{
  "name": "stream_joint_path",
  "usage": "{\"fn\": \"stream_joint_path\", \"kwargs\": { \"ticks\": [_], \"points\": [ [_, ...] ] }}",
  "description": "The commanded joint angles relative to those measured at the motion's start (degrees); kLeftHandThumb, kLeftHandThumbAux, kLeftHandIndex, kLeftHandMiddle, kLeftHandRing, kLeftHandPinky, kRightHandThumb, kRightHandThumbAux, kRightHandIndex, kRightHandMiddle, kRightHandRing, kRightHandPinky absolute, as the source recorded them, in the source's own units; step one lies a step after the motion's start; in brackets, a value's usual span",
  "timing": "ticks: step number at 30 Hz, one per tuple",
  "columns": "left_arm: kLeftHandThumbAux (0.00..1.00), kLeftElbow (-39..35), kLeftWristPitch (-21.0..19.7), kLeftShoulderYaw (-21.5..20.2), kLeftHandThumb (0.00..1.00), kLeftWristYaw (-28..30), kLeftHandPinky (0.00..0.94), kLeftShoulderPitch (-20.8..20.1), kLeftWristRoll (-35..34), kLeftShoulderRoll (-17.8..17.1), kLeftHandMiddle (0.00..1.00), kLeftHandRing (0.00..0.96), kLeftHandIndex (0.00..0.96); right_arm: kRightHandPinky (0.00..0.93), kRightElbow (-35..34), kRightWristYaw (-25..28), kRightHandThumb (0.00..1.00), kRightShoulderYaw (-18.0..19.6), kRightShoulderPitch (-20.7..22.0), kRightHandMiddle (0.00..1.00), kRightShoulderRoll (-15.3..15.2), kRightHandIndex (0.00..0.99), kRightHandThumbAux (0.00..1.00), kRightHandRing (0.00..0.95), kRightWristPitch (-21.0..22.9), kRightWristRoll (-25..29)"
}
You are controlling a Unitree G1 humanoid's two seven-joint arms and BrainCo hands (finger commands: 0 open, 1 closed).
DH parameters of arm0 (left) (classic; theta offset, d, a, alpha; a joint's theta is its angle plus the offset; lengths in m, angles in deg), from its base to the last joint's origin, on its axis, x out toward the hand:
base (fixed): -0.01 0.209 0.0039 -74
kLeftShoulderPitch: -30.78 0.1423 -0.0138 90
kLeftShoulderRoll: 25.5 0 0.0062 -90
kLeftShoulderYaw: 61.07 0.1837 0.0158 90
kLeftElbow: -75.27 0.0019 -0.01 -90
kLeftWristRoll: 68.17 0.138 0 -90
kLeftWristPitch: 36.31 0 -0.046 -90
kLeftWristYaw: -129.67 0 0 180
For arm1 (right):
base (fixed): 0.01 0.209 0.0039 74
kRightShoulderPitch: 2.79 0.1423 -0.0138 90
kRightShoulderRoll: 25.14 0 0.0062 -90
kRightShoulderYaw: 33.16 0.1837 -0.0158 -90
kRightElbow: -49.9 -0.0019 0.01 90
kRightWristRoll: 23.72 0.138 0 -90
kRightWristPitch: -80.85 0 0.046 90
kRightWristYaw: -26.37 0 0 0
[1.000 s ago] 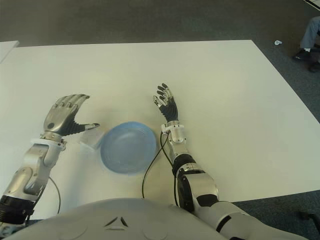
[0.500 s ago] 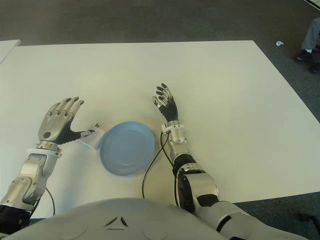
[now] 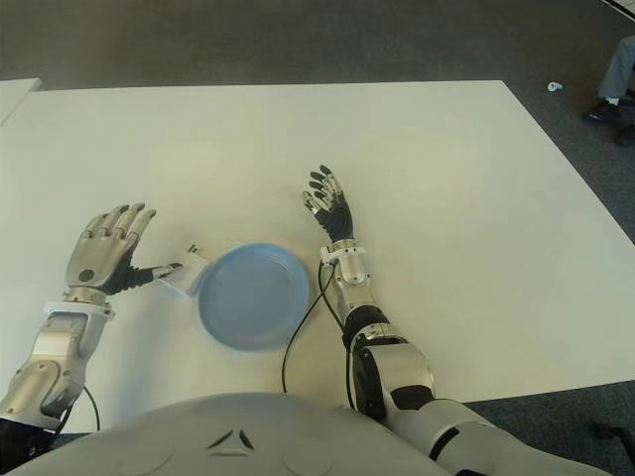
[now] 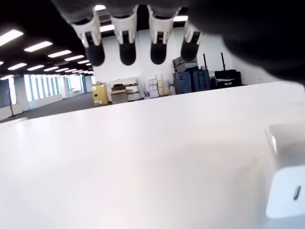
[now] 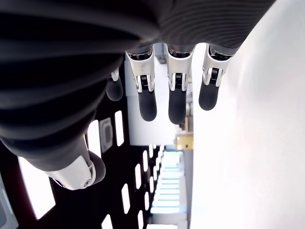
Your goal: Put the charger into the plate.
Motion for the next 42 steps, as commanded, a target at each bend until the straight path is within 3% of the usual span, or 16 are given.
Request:
{"fn": "stream_joint_path", "kwargs": {
  "ticks": [1,31,36,42],
  "points": [
    [0.247,-1.1,-0.9,0.7,0.307,2.1,0.000,1.8,0.4,0.6,0.000,0.000,0.000,0.185,3.7,-0.1,0.206,0.2,-5.8,0.194,0.1,0.056,0.680,0.197,2.4,0.4],
    [0.284,-3.4,0.4,0.4,0.294,4.8,0.000,3.4,-0.9,-0.2,0.000,0.000,0.000,0.169,3.8,0.3,0.199,0.0,-5.5,0.191,0.0,0.043,0.683,0.191,2.9,0.4],
    [0.297,-2.5,0.3,1.3,0.277,3.9,0.000,2.6,0.9,0.2,0.000,0.000,0.000,0.181,3.8,0.4,0.202,0.1,-5.6,0.200,0.1,0.043,0.685,0.199,2.7,0.5],
    [0.300,1.7,-0.5,3.6,0.261,3.1,0.000,-2.1,4.1,0.3,0.000,0.000,0.000,0.183,3.9,0.3,0.202,0.1,-5.6,0.203,0.2,0.044,0.681,0.205,2.5,0.4]
  ]
}}
